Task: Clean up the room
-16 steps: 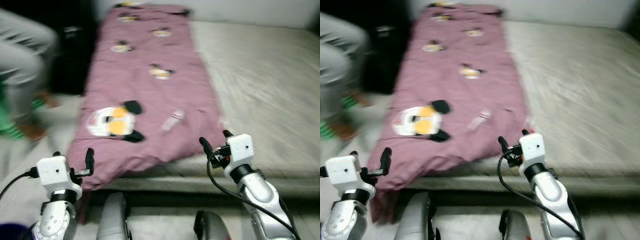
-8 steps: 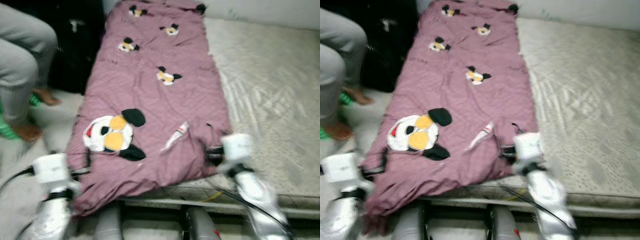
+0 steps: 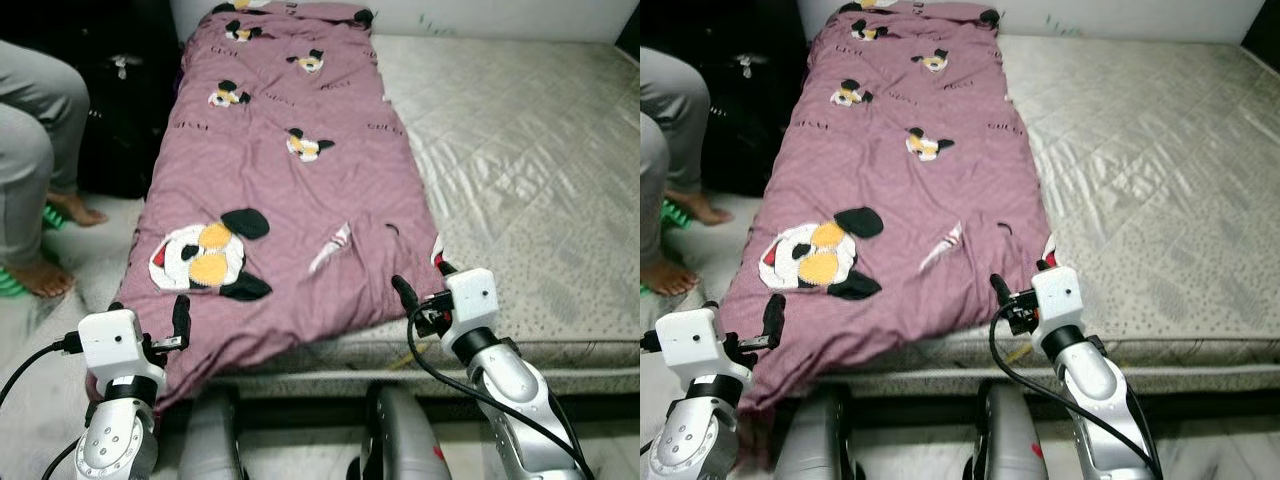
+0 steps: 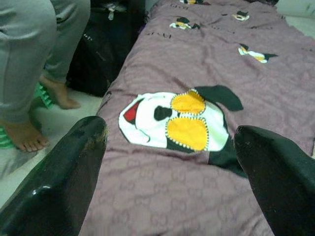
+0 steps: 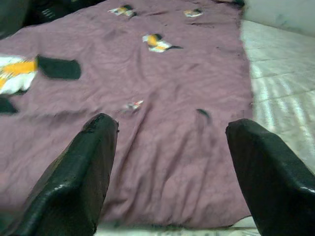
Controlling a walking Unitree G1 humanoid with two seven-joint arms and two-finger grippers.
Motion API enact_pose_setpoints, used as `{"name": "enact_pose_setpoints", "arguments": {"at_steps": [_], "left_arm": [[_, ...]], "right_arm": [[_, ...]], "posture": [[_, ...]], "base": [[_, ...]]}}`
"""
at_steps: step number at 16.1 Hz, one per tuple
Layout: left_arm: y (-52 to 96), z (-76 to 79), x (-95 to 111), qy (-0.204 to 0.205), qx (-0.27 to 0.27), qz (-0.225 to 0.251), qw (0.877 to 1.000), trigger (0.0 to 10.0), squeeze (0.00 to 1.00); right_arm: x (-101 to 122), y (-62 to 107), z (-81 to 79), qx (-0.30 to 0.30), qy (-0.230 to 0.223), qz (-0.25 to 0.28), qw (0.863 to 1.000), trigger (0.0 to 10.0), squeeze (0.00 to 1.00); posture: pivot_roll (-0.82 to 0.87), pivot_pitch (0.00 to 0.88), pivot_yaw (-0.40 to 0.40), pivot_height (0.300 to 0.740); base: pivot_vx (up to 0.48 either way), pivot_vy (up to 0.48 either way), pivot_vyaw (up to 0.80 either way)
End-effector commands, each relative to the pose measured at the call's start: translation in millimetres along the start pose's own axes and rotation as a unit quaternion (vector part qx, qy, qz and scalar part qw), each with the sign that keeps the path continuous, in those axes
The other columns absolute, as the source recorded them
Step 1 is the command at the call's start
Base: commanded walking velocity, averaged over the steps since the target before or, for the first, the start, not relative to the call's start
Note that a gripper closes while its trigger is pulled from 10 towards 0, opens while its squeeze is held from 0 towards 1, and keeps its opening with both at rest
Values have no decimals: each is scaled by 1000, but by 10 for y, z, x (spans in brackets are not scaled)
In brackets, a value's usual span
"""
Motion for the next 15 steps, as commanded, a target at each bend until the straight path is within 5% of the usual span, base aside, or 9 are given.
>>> {"name": "enact_pose_setpoints", "arguments": {"at_steps": [1, 9, 13, 15], "left_arm": [[6, 2, 6, -15, 1, 0, 1000, 10000, 0], [89, 86, 52, -52, -28, 1, 998, 10000, 0], [114, 121, 122, -61, -39, 7, 997, 10000, 0], [149, 137, 164, -64, -41, 11, 997, 10000, 0]], "right_arm": [[28, -65, -109, 40, 8, 2, 999, 10000, 0], [283, -464, -526, 118, -9, 24, 993, 10000, 0], [644, -927, -1168, 160, -74, 15, 984, 10000, 0], [859, -1098, -1349, 150, -75, 16, 986, 10000, 0]], "posture": [[30, 127, -46, 547], [79, 159, -35, 547], [129, 177, -26, 547], [156, 188, -32, 547]], "base": [[0, 0, 0], [0, 0, 0], [0, 0, 0], [0, 0, 0]]}}
Point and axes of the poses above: a point about 5 cm out from each wrist's last joint towards the gripper, its own y axis pointing back from the gripper into the wrist, its own x axis along the axis of the wrist's last joint, z = x × y, the point moved 5 cm from there along -y, pointing out of the wrist towards the gripper, and after that the axes turned 12 degrees about y, right-handed, at the moved point
